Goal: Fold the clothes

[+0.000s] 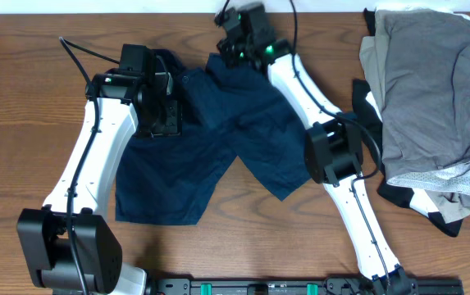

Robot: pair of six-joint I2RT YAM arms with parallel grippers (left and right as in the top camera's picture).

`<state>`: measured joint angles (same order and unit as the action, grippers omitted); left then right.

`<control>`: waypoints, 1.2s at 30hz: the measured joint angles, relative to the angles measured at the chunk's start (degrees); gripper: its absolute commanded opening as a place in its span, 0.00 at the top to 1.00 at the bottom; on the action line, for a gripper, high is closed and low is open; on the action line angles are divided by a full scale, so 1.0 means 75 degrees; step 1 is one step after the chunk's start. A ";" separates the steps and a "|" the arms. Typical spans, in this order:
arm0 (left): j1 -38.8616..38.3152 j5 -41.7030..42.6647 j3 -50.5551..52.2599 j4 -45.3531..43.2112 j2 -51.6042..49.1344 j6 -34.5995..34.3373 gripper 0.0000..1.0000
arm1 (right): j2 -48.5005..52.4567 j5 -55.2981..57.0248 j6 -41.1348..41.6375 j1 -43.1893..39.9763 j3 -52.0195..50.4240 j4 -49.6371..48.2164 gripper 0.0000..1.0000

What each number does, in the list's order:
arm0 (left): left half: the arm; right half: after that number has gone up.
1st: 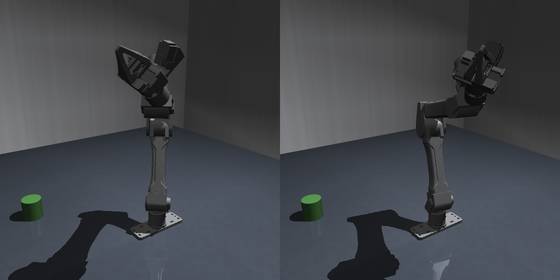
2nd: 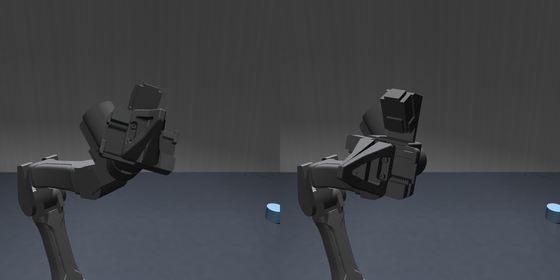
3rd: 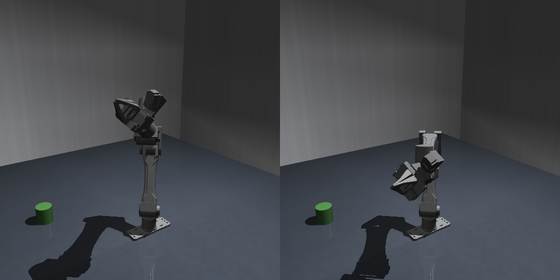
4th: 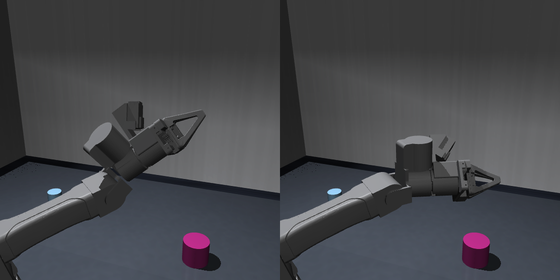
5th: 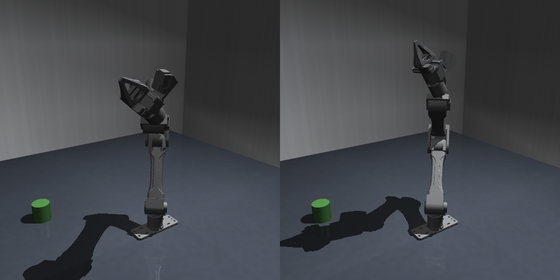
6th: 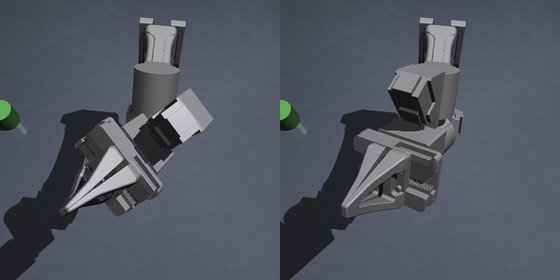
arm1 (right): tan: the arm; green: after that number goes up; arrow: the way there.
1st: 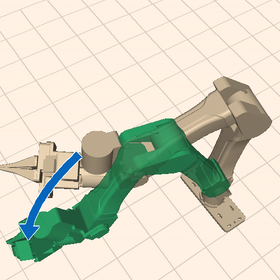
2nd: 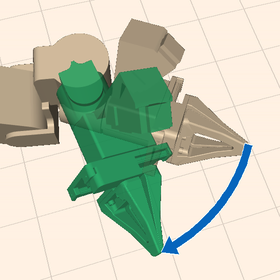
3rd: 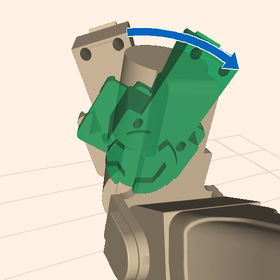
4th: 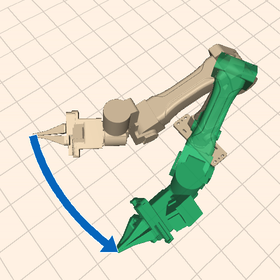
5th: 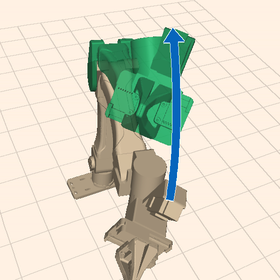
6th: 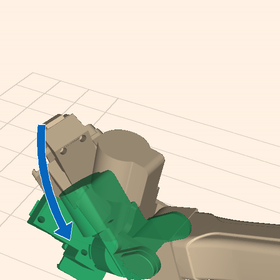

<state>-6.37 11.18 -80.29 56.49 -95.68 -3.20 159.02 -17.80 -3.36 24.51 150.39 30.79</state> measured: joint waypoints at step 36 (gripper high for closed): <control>0.0000 -0.0119 0.0000 -0.0023 0.0000 0.0032 0.43 | -0.0003 0.0388 -0.2206 0.0437 -0.1230 -0.0160 0.83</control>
<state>-6.37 10.28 -80.29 56.31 -95.68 -2.96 159.00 -14.90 -19.90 27.79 141.16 29.58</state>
